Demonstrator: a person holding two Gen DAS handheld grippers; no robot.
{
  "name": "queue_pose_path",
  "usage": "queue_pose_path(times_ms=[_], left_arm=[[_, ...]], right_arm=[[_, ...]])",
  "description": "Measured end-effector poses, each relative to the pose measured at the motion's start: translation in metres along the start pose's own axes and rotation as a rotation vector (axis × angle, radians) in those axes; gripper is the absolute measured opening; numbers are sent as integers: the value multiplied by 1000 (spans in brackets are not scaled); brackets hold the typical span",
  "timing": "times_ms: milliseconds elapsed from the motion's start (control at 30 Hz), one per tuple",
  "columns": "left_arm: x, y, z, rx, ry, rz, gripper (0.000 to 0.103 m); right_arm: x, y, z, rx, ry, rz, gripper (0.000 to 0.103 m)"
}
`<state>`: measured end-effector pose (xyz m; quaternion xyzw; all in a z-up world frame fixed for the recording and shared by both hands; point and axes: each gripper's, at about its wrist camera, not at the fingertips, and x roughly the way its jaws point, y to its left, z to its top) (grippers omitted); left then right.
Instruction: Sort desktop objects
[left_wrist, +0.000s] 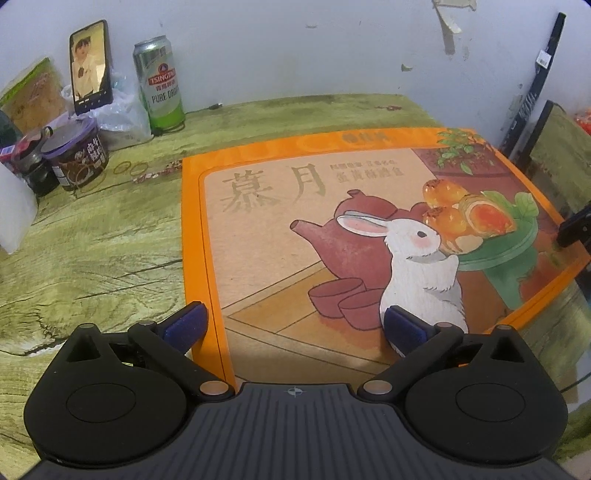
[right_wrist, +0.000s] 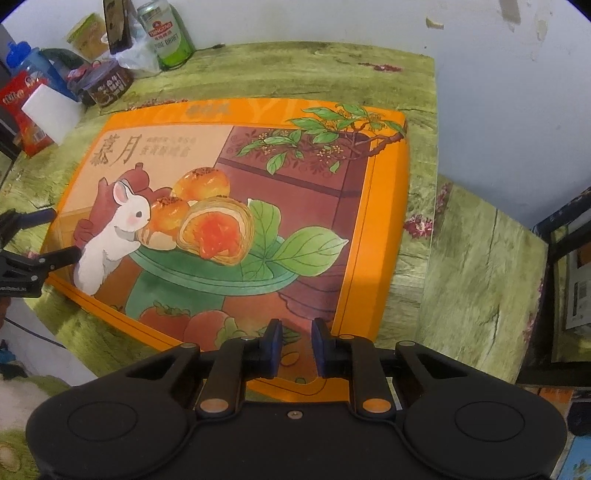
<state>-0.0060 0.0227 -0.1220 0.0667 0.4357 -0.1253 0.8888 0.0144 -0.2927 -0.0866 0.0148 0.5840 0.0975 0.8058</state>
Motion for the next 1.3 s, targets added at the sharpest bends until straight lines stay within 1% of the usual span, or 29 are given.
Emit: queue_pose_path(times_ms=[67,133,200,333,467,567,667,733,767,833,867,900,967,1133,1300], left_arm=[[-2,3,0,-4,-8,-14,102],[-6,9,1,-18,-16,-32,100],[-14,23,2,-71,-32,-33,100],[-41,58,1,-204,-97,-17,100],[-60,73,-1,-249,-119,-4,100],[-65,66,-3,-213,-110,-10,97],[-62,47,-5,-141,-86,-22,88],[-55,35,-7,-92,-57,-30,79],[-52,28,-8,-67,-43,-34,77],[-45,16,-9,-18,-13,-41,67],[-42,9,-10,6,1,-45,65],[-38,4,-11,26,15,-49,64],[-33,3,-13,29,34,-54,62],[-30,3,-16,47,42,-56,60],[-29,3,-16,43,48,-58,60]], right_arm=[[-1,1,0,1,-6,-8,18],[-2,0,0,14,-9,-5,18],[-4,-3,2,40,-12,9,18],[-15,-7,5,87,-45,32,18],[-22,0,9,93,-65,59,19],[-20,12,10,69,-60,75,19],[-13,29,9,34,-48,83,19],[-8,41,8,4,-38,79,19],[-5,46,7,-9,-31,74,19],[0,54,6,-32,-16,64,19],[2,57,6,-41,-9,60,19],[4,60,5,-46,-2,57,19],[7,63,5,-52,13,51,19],[11,67,6,-63,36,36,19],[15,71,9,-81,64,18,19]])
